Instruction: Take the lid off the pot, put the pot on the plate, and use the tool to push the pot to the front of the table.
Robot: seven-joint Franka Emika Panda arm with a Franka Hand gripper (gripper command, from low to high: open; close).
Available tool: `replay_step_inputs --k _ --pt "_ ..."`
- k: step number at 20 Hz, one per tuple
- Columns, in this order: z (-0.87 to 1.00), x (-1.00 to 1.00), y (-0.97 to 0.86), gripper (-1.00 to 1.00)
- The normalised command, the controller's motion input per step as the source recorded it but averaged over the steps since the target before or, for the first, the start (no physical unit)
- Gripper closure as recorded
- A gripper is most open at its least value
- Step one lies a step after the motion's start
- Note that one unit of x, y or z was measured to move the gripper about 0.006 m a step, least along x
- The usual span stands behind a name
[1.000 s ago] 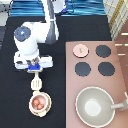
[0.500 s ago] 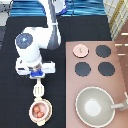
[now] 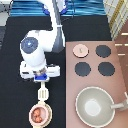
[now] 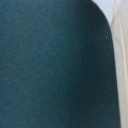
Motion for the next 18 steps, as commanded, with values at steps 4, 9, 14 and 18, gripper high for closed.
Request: replay_step_inputs --k 4,9,14,18 --pt "0.43 -0.87 0.0 1.0" --pt "0.25 -0.96 0.0 1.0" --pt "0.02 -1.0 0.0 1.0" --pt "-0.7 -1.0 0.0 1.0"
